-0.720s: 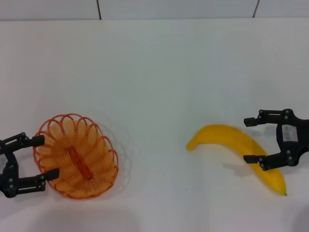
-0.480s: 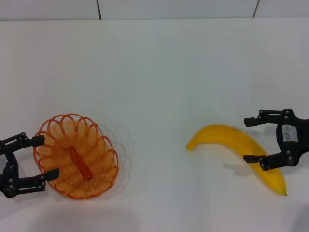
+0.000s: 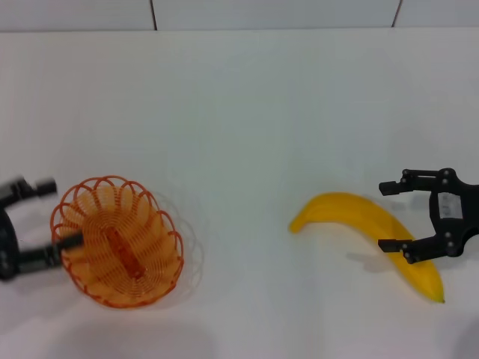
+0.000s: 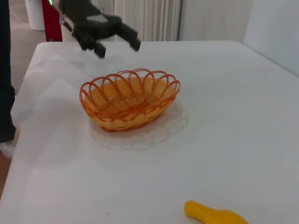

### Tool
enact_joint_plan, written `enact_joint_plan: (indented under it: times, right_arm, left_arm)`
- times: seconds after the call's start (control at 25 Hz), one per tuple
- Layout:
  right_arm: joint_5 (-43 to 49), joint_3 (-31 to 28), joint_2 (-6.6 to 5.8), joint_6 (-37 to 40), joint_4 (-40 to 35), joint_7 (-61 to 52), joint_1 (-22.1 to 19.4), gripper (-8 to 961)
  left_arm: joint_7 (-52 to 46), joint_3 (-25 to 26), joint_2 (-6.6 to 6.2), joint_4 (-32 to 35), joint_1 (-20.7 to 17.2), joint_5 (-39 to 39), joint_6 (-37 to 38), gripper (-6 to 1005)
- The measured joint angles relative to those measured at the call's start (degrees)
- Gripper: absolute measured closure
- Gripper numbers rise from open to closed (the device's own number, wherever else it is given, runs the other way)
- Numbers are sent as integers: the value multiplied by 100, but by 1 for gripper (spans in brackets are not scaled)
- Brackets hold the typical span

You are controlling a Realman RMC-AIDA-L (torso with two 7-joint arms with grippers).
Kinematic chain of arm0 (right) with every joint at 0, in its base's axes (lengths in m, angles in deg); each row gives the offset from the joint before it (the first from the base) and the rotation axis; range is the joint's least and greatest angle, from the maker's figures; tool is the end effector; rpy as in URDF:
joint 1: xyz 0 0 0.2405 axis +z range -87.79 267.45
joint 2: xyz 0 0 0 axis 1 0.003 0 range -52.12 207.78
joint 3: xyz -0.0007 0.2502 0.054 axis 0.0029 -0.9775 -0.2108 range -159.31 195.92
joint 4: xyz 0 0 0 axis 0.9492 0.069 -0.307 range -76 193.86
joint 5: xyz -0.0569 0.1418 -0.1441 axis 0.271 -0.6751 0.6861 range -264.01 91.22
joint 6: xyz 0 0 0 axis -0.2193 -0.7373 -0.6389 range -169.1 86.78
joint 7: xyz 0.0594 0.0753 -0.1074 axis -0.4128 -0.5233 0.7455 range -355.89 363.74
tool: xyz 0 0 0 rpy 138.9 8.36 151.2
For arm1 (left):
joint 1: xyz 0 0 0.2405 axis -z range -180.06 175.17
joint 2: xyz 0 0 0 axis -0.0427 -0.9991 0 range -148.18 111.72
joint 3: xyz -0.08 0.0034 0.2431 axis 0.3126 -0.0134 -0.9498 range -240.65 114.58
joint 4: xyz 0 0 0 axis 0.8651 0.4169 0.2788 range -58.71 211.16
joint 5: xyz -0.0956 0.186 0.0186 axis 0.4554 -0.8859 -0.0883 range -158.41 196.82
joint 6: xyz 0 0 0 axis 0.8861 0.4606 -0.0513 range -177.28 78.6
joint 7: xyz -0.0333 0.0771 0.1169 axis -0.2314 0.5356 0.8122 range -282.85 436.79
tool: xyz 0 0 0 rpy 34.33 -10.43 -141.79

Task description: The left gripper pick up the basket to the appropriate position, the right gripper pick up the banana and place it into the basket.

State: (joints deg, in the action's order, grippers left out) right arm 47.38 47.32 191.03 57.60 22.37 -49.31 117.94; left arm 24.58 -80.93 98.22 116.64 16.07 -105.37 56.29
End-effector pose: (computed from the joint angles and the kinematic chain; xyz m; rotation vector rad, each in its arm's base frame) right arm 0.3203 0.2913 0.0377 -2.8913 0.1268 0.3591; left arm -0.3374 0.2441 0.0579 -2.5922 -0.2795 -0.6476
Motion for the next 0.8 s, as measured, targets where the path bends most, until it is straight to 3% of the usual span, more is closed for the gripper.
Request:
enact_joint_plan:
  times: [0.12, 0.28, 0.36, 0.4, 0.48, 0.6, 0.68, 0.8]
  right_arm:
    - [0, -8, 0, -27, 0, -1, -5, 66]
    - [0, -10, 1, -32, 0, -5, 21, 66]
    - [-1, -9, 5, -33, 0, -14, 39, 66]
    - [-1, -7, 7, -33, 0, -19, 48, 66]
    - [-7, 3, 8, -33, 0, -25, 59, 66]
    - [-24, 6, 9, -33, 0, -29, 63, 66]
    - [-25, -1, 9, -32, 0, -29, 60, 66]
    - [-25, -8, 8, -18, 0, -29, 51, 67]
  left_arm:
    - [-76, 255, 1, -7, 95, 683, 164, 124]
    - [-970, 792, 14, -28, 475, 1343, 20, 127]
    - [-2259, 1223, -28, 21, 782, 1328, -498, 128]
    - [-2259, 1223, -28, 21, 782, 1328, -498, 129]
    - [-3180, 1268, -102, 174, 918, 1137, -960, 131]
    - [-4290, 1068, -366, 611, 1160, 230, -1347, 133]
    - [-4708, 811, -600, 855, 1341, -454, -1276, 134]
    - [-4959, 329, -812, 1321, 1496, -1070, -937, 136]
